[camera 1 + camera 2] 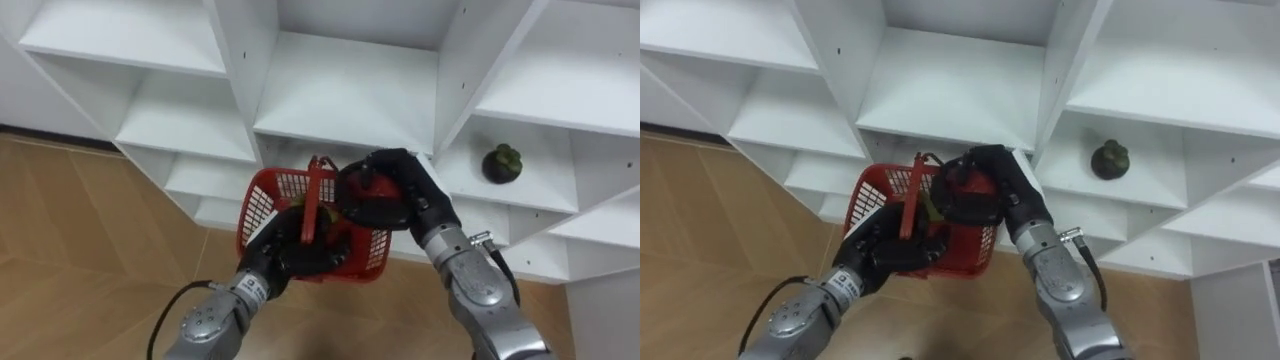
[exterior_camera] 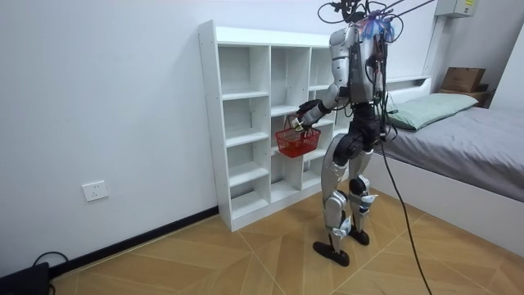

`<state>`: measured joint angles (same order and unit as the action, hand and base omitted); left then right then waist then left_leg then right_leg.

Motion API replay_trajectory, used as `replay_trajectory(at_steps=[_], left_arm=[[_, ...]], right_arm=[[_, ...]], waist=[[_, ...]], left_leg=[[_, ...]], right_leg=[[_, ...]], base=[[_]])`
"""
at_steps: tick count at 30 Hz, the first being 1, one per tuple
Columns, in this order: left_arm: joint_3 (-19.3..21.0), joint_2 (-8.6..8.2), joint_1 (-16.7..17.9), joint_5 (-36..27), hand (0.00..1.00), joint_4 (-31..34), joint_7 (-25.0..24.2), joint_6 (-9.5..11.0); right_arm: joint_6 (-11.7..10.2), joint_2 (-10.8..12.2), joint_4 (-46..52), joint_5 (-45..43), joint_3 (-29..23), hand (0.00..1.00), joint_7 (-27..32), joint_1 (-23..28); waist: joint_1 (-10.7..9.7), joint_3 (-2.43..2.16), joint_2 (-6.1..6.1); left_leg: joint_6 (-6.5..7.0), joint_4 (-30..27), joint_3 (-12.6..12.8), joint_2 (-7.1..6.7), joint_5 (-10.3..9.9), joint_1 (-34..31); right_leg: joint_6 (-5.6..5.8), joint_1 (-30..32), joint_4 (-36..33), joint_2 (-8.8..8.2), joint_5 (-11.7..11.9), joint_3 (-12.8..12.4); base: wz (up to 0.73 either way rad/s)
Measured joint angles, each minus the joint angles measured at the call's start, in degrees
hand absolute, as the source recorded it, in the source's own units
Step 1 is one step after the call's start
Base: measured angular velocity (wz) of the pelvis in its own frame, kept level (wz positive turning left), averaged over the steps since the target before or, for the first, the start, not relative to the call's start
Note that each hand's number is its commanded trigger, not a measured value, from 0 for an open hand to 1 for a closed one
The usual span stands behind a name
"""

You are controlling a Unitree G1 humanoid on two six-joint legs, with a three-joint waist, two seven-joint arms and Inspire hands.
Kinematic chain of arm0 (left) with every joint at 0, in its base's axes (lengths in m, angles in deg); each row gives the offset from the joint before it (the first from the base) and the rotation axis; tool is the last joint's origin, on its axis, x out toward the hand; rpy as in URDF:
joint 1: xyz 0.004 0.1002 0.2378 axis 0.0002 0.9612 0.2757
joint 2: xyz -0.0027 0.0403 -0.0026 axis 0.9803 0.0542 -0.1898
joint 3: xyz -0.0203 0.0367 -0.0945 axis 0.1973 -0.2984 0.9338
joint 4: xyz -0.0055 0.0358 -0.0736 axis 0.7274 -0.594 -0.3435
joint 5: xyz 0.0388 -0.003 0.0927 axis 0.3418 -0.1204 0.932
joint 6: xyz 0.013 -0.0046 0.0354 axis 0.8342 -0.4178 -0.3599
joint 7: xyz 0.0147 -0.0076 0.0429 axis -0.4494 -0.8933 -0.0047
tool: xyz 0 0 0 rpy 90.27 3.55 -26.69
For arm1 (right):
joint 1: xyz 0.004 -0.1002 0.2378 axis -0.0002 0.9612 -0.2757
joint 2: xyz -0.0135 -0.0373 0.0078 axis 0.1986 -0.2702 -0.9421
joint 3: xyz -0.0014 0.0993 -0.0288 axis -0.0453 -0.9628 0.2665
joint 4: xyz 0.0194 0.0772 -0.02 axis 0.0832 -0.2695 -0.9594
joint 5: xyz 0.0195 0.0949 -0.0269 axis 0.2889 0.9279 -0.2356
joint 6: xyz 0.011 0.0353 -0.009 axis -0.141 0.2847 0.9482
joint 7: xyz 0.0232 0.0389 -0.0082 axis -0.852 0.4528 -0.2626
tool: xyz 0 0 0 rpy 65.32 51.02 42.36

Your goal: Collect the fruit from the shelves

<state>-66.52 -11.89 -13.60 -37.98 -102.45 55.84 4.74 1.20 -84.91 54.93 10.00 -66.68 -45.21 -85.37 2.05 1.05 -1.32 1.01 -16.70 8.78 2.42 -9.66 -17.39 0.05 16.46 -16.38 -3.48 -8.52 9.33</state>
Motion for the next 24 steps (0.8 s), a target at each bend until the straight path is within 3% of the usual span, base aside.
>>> replay_trajectory(at_steps=[6, 18, 19, 22, 23, 24], left_arm=[[-1.2, 0.38, 0.1, -3.1, 1.00, 1.0, -2.7, 0.0], [-2.6, 0.34, 0.9, -3.7, 1.00, 2.5, -2.8, -0.2], [-2.7, 0.36, 1.0, -3.7, 1.00, 2.5, -2.8, -0.2], [-2.7, 0.37, 1.0, -3.8, 1.00, 2.6, -2.9, -0.2], [-2.7, 0.37, 1.0, -3.9, 1.00, 2.7, -2.9, -0.2], [-2.9, 0.37, 1.0, -4.6, 1.00, 2.7, -3.2, -0.2]], right_arm=[[0.0, -0.3, 1.1, 0.2, 0.0, 1.00, -1.7, 0.2], [0.0, 0.0, 1.4, 0.1, 0.0, 0.98, -2.3, 1.0], [0.0, 0.0, 1.4, 0.4, -0.1, 0.77, -2.3, 1.2], [0.0, -0.1, 1.4, 1.3, -0.1, 0.47, -2.4, 1.3], [0.0, -0.1, 1.4, 1.5, -0.2, 0.13, -2.4, 1.3], [0.0, 0.0, 1.4, 2.2, -0.3, 0.04, -2.6, 1.3]], waist=[[-0.5, -0.14, 0.52], [-2.0, -0.23, 0.84], [-2.0, -0.22, 0.85], [-2.0, -0.20, 0.88], [-2.0, -0.20, 0.88], [-2.0, -0.20, 0.88]], left_leg=[[0.01, 0.0, 0.5, 0.04, 0.0, 0.1], [0.01, 0.0, 0.5, 0.10, 0.0, 1.4], [0.01, 0.0, 0.5, 0.13, 0.0, 1.6], [0.01, 0.1, 0.5, 0.16, 0.0, 2.0], [0.01, 0.1, 0.5, 0.16, 0.0, 2.0], [0.01, 0.0, 0.6, 0.15, 0.0, 2.1]], right_leg=[[0.00, 0.3, -0.5, -0.14, 0.0, 0.2], [-0.04, -1.0, -0.3, -0.04, 0.0, 0.1], [-0.04, -1.2, -0.3, -0.01, 0.0, 0.0], [-0.04, -1.5, -0.3, 0.04, 0.0, -0.1], [-0.05, -1.5, -0.3, 0.05, 0.0, -0.3], [-0.05, -1.5, -0.3, 0.10, 0.0, -0.7]], base=[[-0.05], [0.00], [0.00], [0.00], [0.00], [-0.03]])
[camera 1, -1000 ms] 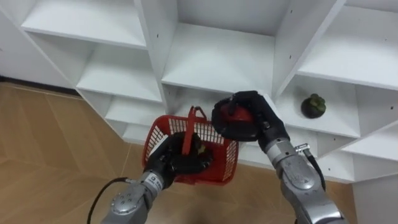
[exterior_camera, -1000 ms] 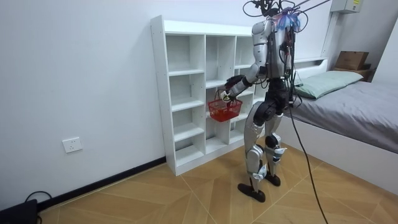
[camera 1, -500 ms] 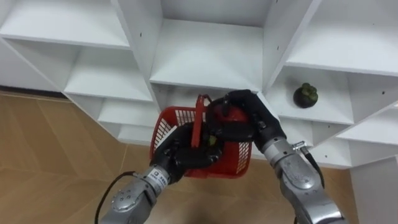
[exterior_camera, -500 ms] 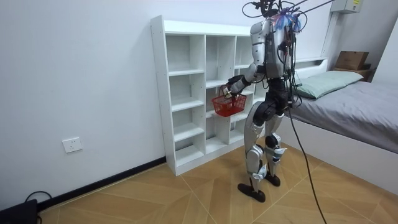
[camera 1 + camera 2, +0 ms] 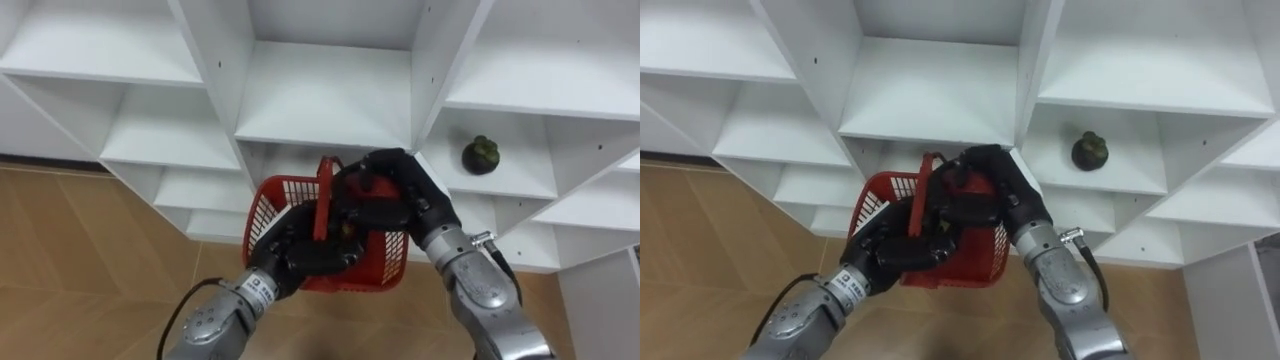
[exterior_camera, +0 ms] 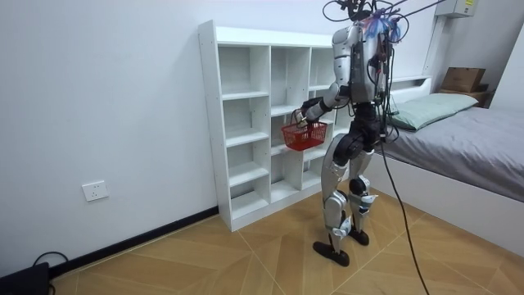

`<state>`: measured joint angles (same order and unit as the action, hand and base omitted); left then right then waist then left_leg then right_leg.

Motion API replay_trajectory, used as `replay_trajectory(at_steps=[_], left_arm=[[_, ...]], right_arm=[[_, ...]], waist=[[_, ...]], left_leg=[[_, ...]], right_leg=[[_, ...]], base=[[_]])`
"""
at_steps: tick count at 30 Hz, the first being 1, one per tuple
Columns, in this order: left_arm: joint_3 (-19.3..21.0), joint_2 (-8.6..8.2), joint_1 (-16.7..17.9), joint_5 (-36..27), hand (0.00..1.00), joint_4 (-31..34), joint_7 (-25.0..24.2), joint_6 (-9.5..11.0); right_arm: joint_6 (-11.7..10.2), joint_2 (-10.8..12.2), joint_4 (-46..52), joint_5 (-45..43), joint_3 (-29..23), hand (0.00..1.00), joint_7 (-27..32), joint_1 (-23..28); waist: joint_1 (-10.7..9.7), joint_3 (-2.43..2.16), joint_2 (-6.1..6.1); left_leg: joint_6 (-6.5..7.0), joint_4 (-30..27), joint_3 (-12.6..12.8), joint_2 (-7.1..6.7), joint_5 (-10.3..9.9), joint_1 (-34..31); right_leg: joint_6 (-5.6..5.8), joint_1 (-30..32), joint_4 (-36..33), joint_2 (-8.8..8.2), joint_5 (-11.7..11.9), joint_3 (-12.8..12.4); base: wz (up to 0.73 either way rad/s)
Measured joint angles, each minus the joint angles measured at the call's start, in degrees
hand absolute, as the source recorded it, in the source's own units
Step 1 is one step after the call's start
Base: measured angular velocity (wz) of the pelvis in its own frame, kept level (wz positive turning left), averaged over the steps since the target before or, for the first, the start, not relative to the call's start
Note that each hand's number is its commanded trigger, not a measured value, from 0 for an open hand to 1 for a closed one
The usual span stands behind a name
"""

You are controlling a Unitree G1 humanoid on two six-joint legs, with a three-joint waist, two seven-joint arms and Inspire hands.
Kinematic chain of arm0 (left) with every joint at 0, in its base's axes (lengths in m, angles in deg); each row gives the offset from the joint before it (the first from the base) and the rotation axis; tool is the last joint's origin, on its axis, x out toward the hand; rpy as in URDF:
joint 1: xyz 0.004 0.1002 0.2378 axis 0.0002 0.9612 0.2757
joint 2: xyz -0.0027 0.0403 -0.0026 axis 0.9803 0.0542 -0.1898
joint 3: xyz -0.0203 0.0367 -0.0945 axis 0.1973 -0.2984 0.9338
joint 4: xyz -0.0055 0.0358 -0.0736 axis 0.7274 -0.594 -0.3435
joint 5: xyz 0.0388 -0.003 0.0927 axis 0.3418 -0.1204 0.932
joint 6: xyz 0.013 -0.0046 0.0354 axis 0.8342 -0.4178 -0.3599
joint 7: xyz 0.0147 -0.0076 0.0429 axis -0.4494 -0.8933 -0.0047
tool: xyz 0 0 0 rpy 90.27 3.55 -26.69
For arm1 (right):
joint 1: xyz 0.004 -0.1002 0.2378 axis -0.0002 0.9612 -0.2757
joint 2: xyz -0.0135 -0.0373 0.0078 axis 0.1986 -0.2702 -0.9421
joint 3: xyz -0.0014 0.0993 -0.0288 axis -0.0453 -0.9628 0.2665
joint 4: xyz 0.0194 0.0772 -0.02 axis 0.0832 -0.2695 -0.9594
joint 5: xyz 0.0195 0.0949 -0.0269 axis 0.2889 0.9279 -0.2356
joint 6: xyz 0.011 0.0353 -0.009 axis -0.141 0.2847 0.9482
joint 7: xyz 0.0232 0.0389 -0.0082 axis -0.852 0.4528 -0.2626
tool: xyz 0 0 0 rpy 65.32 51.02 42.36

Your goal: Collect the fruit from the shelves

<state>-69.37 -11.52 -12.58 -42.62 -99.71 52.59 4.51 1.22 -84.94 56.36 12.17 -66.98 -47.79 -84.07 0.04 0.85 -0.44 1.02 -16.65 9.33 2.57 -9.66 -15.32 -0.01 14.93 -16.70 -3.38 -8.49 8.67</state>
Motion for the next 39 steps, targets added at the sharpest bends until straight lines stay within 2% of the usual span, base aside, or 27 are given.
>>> replay_trajectory(at_steps=[1, 16, 24, 30, 39], left_arm=[[-0.3, 0.00, 0.0, -0.5, 1.00, 0.0, -0.2, 0.0], [-0.6, 0.45, 0.0, -2.9, 1.00, 1.8, -1.6, -2.4], [0.2, 2.30, 0.0, -2.7, 1.00, 4.0, -1.6, -2.5], [0.7, 4.11, 0.3, -2.3, 1.00, 7.4, -1.6, -2.5], [0.8, 4.23, 0.4, -2.2, 1.00, 7.8, -1.6, -2.5]], right_arm=[[0.0, 0.0, 0.0, 0.4, -0.1, 0.00, -0.2, 0.0], [0.0, 0.0, 0.0, 4.6, -0.1, 0.00, -1.7, 0.1], [-0.4, 0.2, 0.3, 4.7, 0.2, 0.00, -1.7, 0.2], [-2.4, 0.9, 1.0, 4.8, 0.0, 0.00, -2.9, 0.2], [-3.0, 0.9, 1.0, 7.0, 0.1, 0.00, -2.7, 0.6]], waist=[[0.0, 0.00, 0.00], [0.1, 0.00, -0.01], [0.1, 0.01, -0.03], [0.0, -0.01, -0.11], [0.1, -0.02, -0.10]], left_leg=[[0.00, 0.0, 0.0, 0.00, 0.0, 0.0], [-0.01, -0.1, 0.1, 0.09, 0.0, -0.1], [-0.02, -0.4, 0.1, 0.15, 0.0, -0.4], [-0.06, -0.9, 0.1, 0.34, -0.1, -1.0], [-0.09, -0.9, 0.2, 0.40, -0.1, -1.0]], right_leg=[[-0.01, 0.0, 0.0, 0.01, 0.0, -0.1], [-0.03, 0.1, -0.1, 0.08, 0.0, 0.2], [-0.04, 0.4, -0.2, 0.12, 0.0, 0.1], [-0.22, 0.7, 0.0, 0.40, 0.1, -0.5], [-0.23, 0.7, 0.0, 0.49, 0.1, -0.6]], base=[[-0.03], [0.00], [0.00], [0.00], [0.00]])
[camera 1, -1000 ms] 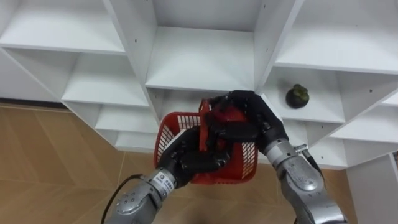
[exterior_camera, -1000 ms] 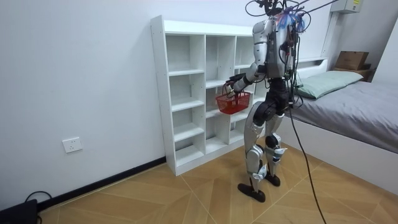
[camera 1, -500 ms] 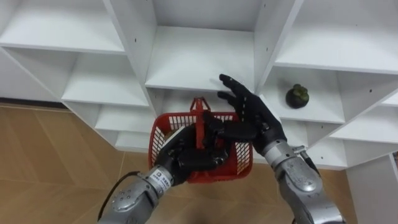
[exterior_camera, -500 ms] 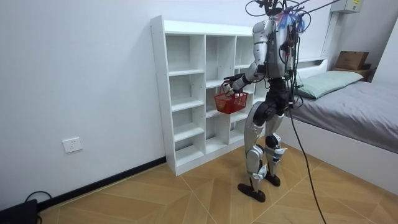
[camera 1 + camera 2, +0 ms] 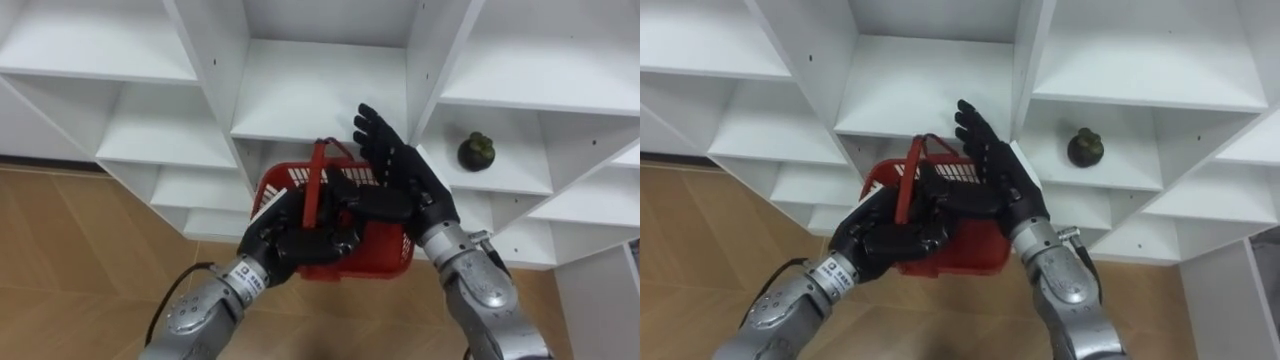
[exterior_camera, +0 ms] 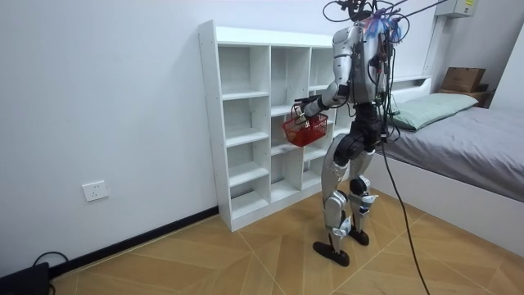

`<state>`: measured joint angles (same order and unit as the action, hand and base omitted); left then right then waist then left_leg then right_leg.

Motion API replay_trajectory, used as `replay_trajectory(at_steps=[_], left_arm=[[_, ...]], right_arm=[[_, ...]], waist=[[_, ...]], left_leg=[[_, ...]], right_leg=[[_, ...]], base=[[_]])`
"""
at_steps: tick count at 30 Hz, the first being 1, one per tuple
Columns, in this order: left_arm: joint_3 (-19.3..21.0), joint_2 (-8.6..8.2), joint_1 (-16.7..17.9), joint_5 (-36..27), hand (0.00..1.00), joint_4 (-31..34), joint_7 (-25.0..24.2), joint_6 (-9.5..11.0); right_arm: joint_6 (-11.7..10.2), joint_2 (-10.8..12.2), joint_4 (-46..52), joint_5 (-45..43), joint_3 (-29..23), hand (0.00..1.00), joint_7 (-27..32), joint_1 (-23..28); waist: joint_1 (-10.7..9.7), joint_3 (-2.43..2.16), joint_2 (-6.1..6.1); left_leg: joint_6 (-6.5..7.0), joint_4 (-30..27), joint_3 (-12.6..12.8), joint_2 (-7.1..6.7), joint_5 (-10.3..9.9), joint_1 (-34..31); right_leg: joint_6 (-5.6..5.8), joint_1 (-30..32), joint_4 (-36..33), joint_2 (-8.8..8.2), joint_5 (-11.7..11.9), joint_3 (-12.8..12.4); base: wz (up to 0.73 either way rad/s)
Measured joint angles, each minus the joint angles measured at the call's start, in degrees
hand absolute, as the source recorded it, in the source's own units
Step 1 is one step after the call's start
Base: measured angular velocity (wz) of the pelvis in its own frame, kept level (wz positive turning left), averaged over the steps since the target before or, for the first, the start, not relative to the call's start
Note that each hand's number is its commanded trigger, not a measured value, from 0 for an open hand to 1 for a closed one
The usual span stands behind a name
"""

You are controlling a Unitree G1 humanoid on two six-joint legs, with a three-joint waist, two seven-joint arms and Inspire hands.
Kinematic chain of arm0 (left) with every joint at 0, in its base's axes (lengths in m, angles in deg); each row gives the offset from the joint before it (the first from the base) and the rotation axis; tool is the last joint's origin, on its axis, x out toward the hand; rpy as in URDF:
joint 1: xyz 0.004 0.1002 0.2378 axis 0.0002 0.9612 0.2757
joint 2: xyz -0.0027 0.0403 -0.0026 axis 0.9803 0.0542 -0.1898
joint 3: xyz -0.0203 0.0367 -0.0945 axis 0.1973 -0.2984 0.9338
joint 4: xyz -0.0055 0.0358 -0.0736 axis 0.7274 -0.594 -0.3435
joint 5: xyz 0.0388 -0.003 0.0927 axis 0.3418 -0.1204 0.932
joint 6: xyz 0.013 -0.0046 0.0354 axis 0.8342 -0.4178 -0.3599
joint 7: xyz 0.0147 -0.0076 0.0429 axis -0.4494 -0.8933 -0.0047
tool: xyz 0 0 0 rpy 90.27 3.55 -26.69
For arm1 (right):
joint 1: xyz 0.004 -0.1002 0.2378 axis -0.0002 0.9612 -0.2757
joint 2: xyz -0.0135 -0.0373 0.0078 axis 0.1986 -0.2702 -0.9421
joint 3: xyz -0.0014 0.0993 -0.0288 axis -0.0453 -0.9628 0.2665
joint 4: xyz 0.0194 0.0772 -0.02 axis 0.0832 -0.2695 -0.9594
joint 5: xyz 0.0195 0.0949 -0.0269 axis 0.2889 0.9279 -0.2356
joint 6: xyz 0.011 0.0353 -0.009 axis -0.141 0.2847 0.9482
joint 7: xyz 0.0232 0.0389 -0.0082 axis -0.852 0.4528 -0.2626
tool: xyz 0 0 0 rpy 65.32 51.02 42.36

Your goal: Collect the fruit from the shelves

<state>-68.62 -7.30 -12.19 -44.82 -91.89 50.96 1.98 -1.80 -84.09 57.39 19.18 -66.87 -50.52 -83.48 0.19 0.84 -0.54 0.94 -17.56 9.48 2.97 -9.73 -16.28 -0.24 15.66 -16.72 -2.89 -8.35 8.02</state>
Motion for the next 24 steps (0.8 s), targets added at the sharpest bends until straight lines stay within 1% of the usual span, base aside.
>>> replay_trajectory(at_steps=[2, 4, 8, 10, 11, 13, 14, 16, 17, 21, 23, 24], left_arm=[[0.0, -0.01, 0.2, 0.3, 1.00, 0.0, 0.0, 0.0], [0.1, -0.04, 0.4, 2.9, 1.00, 0.0, 0.1, 0.1], [0.1, -0.04, 0.8, 4.6, 1.00, 0.0, 0.1, 0.1], [0.2, -0.05, 1.5, 6.3, 1.00, 0.0, 0.1, 0.2], [0.3, -0.07, 1.9, 6.6, 1.00, 0.0, 0.1, 0.2], [1.6, -0.60, 4.1, 8.0, 1.00, 0.0, 0.2, 0.6], [1.8, -0.62, 4.5, 8.5, 1.00, 0.0, 0.5, 0.6], [1.9, -0.67, 5.5, 9.0, 1.00, -0.1, 1.2, 0.6], [1.9, -0.72, 5.8, 9.0, 1.00, -0.1, 1.3, 0.6], [2.1, -0.68, 6.5, 9.0, 1.00, -0.1, 2.9, 0.6], [2.4, -0.68, 6.9, 8.9, 1.00, -0.1, 3.5, 0.7], [2.7, -0.69, 7.3, 8.9, 1.00, -0.1, 3.8, 1.1]], right_arm=[[0.0, 0.0, 0.2, -0.1, 0.2, 0.00, 0.7, 0.3], [-0.1, -0.1, 1.2, -0.5, 0.1, 0.00, 1.6, 1.5], [-0.2, -0.2, 1.2, -0.5, 0.2, 0.00, 2.3, 2.5], [-0.2, -0.2, 1.2, -0.6, 0.0, 0.00, 2.3, 3.2], [-0.2, -0.3, 1.2, -0.7, -0.1, 0.00, 2.3, 3.5], [0.0, -1.2, 0.7, -2.4, -0.1, 0.00, 2.8, 5.2], [0.0, -1.4, 0.7, -2.8, -0.2, 0.00, 3.1, 5.7], [0.0, -1.7, 0.4, -3.3, -0.2, 0.00, 3.9, 7.6], [0.0, -1.7, 0.4, -3.3, -0.2, 0.00, 4.1, 8.0], [0.0, -1.8, 0.2, -4.2, -0.3, 0.00, 5.3, 9.3], [0.0, -1.9, 0.2, -4.5, -0.3, 0.00, 5.8, 9.7], [0.0, -2.1, 0.3, -4.6, -0.4, 0.00, 6.1, 10.3]], waist=[[0.0, -0.01, 0.01], [0.0, -0.01, 0.02], [-0.1, 0.01, 0.05], [-0.1, -0.03, 0.11], [0.0, -0.03, 0.10], [0.2, -0.04, 0.12], [0.2, -0.05, 0.14], [-0.1, -0.04, 0.13], [-0.1, -0.05, 0.14], [-1.4, -0.03, 0.11], [-1.4, -0.03, 0.08], [-1.5, -0.03, 0.04]], left_leg=[[0.00, 0.0, 0.0, 0.01, 0.0, 0.0], [-0.01, 0.0, 0.0, 0.00, 0.0, 0.1], [-0.11, 0.2, 0.0, -0.01, -0.1, 0.9], [-0.16, 0.3, 0.1, 0.21, -0.1, 1.3], [-0.17, 0.5, 0.3, 0.25, -0.1, 1.6], [-0.20, 1.4, 1.5, 0.32, -0.1, 3.0], [-0.21, 1.4, 1.6, 0.34, -0.1, 3.3], [-0.29, 1.9, 2.8, 0.38, -0.2, 4.0], [-0.31, 1.9, 3.0, 0.37, -0.2, 4.1], [-0.32, 2.0, 3.4, 0.36, -0.2, 4.5], [-0.39, 2.2, 4.1, 0.41, -0.2, 5.0], [-0.39, 2.2, 4.2, 0.43, -0.2, 5.1]], right_leg=[[0.00, 0.0, 0.0, 0.00, 0.0, 0.0], [0.00, -0.1, 0.1, 0.00, 0.0, 0.1], [0.00, -1.0, 0.4, 0.05, 0.0, 0.0], [-0.09, -1.6, 1.3, 0.33, 0.3, 0.0], [-0.10, -1.8, 1.3, 0.36, 0.3, -0.1], [-0.10, -2.3, 1.3, 0.47, 0.3, -0.8], [-0.10, -2.4, 1.3, 0.49, 0.3, -0.9], [-0.10, -2.5, 1.2, 0.60, 0.3, -1.7], [-0.10, -2.5, 1.1, 0.60, 0.3, -1.8], [-0.10, -2.6, 1.0, 0.67, 0.3, -2.1], [-0.12, -2.7, 0.9, 0.77, 0.3, -2.6], [-0.14, -2.7, 0.9, 0.79, 0.3, -2.7]], base=[[0.00], [0.00], [0.00], [-0.02], [-0.10], [-0.21], [-0.21], [-0.19], [-0.16], [-0.07], [-0.14], [-0.07]])
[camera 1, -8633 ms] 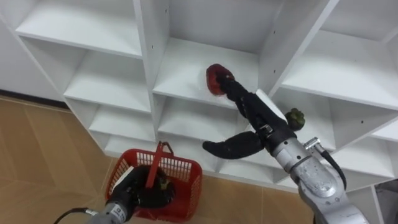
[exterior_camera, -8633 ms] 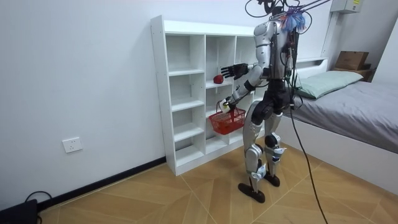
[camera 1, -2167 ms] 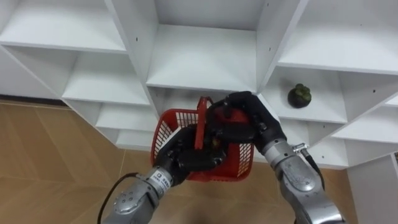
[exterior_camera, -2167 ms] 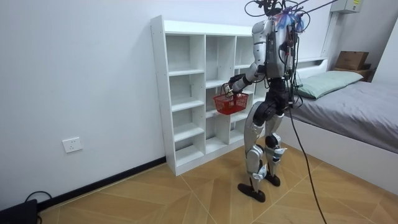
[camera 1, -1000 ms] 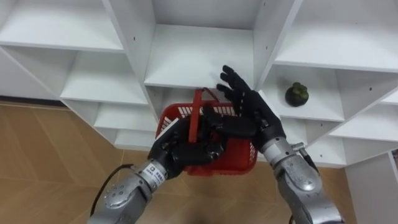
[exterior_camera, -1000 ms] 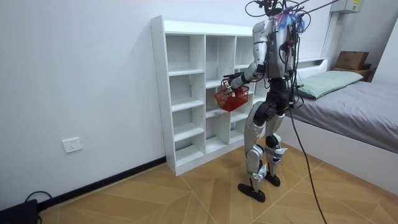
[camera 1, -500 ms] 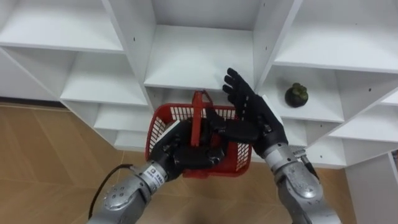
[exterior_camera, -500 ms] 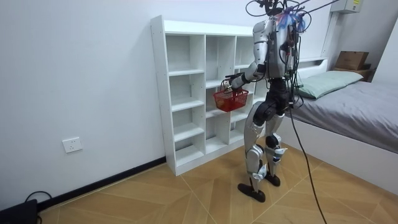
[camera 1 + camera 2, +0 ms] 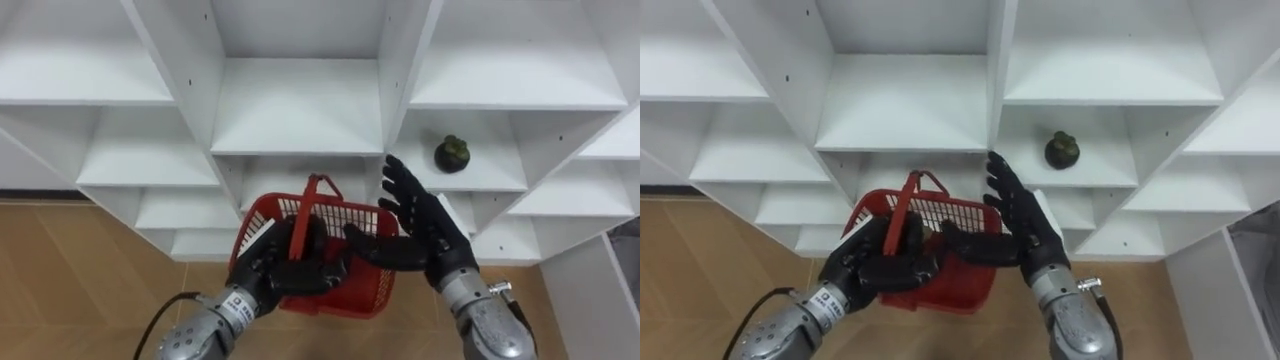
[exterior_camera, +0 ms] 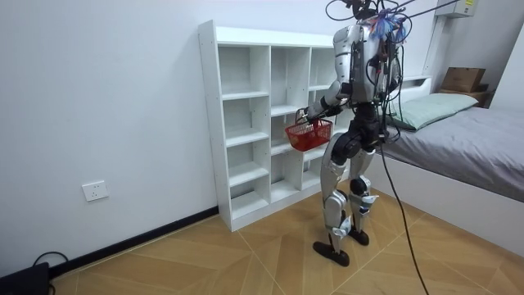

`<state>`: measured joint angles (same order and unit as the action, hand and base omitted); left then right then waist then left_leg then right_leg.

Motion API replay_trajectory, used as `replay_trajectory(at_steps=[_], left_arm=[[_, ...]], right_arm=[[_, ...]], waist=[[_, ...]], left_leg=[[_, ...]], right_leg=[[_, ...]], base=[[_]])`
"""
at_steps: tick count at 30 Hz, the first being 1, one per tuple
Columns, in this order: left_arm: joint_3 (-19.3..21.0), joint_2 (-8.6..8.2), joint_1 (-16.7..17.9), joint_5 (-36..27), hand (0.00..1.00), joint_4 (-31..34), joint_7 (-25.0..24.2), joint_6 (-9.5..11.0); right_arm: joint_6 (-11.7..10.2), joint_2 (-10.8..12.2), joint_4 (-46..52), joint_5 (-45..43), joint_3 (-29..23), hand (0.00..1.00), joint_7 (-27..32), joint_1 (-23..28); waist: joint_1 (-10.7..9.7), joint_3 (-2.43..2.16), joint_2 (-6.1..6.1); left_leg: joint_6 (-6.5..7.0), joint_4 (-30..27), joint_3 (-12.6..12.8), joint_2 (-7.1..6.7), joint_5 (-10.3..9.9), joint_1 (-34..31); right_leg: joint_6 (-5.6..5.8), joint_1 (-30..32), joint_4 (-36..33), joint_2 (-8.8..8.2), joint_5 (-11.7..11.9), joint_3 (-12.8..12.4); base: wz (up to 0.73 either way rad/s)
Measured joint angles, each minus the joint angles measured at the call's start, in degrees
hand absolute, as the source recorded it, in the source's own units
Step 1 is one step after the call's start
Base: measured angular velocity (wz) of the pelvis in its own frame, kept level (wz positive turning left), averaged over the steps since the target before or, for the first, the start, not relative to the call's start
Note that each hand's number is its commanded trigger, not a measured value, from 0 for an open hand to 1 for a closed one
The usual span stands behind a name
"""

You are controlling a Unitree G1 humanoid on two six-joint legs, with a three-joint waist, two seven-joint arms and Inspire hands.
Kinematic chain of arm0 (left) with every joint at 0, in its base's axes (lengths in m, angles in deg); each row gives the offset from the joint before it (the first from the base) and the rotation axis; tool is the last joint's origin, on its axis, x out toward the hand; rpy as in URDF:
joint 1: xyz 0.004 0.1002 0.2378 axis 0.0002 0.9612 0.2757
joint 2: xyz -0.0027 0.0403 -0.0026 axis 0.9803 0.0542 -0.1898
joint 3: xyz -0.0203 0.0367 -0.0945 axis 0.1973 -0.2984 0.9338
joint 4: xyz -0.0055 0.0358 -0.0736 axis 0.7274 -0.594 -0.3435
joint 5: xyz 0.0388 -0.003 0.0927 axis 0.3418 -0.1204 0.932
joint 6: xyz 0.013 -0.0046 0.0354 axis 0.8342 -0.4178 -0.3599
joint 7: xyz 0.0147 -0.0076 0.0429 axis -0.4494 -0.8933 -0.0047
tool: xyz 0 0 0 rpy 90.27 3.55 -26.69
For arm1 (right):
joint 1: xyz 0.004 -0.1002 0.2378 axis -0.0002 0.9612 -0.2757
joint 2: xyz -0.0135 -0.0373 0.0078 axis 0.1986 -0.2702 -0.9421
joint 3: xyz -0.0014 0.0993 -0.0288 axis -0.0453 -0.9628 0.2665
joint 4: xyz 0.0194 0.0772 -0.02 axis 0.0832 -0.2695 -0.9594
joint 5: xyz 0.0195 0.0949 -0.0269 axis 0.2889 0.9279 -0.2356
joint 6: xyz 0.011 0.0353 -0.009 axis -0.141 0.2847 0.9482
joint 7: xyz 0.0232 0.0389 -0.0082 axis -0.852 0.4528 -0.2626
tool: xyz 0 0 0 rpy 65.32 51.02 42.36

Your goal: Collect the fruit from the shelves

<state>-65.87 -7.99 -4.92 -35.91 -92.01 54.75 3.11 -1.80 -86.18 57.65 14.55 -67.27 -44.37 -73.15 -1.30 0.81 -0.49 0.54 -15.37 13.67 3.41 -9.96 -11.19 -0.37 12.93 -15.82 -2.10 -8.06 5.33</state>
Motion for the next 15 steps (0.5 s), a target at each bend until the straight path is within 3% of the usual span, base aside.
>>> replay_trajectory(at_steps=[6, 15], left_arm=[[0.1, 0.12, 0.8, 0.0, 1.00, 0.0, 0.8, 1.5], [0.3, 0.63, 1.0, 0.0, 1.00, -0.1, 1.3, 1.7]], right_arm=[[0.1, -0.4, 0.0, -0.9, -2.3, 0.00, 1.0, 2.7], [0.1, -0.3, 0.8, -1.4, -3.3, 0.00, 3.3, 2.8]], waist=[[-0.3, 0.08, -0.44], [-0.6, 0.01, -1.41]], left_leg=[[-0.06, 0.1, 0.6, 0.04, 0.0, 0.4], [-0.16, 0.7, 1.4, 0.06, -0.1, 0.9]], right_leg=[[-0.02, 0.1, 0.1, 0.16, 0.0, -0.6], [-0.04, 0.2, 0.1, 0.39, 0.0, -1.4]], base=[[-0.05], [-0.05]])
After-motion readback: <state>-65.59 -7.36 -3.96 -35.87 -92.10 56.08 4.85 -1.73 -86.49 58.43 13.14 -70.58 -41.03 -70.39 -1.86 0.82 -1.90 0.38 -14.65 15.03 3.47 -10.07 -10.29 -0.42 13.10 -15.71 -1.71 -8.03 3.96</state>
